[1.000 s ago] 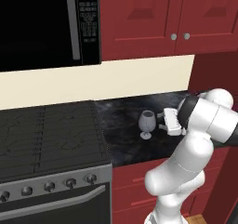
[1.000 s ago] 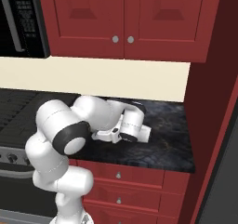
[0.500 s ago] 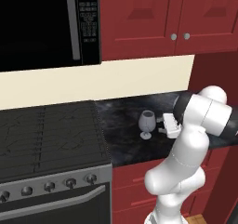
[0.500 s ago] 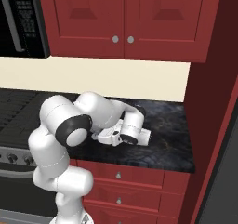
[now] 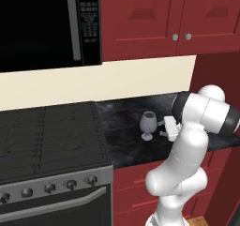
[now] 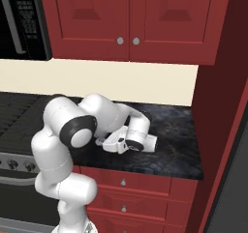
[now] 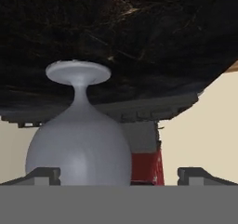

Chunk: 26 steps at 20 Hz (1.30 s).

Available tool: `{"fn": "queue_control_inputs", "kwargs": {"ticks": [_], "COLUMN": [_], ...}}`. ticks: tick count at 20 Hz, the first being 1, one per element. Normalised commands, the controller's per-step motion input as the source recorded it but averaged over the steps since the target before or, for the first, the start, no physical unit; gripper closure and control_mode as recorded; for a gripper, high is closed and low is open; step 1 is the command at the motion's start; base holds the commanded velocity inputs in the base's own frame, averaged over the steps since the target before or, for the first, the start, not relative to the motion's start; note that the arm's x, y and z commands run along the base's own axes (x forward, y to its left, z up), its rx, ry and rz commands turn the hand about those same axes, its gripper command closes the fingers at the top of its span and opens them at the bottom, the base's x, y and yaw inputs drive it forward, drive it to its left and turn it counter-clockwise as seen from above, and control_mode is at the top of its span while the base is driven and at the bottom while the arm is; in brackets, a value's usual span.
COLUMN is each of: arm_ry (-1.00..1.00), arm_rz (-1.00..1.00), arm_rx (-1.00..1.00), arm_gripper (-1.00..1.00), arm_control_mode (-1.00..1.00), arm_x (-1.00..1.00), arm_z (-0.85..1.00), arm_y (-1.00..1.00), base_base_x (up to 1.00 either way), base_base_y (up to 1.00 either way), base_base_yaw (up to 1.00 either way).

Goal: Retrieve the wine glasses from the counter and place one next to each plate.

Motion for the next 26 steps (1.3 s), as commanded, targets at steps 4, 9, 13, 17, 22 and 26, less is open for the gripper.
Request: {"fn": "queue_control_inputs", "kwargs": {"ticks": [4,9,13,17,22,26], "arm_ry": [0.00,0.00,0.00,0.00,0.00,0.10], "arm_rz": [-0.01,-0.04,-0.03,-0.02,-0.01,0.00], "arm_rx": [-0.06,-0.06,-0.04,-0.07,-0.07,0.00], "arm_gripper": [-1.00,-1.00,-1.00,-1.00,-1.00,-1.00], "arm_control_mode": [-1.00,-1.00,-1.00,-1.00,-1.00,-1.00], "arm_x": [0.02,0.05,0.05,0.08,0.06,0.01], "arm_z": [-0.14,-0.08,-0.10,-0.12,-0.06,-0.01], "arm_y": [0.00,0.00,0.00,0.09,0.05,0.02], "base_base_x": [0.00,0.00,0.00,0.00,0.00,0.00], "base_base_y": [0.00,0.00,0.00,0.00,0.00,0.00], "base_base_yaw": [0.00,0.00,0.00,0.00,0.00,0.00]}}
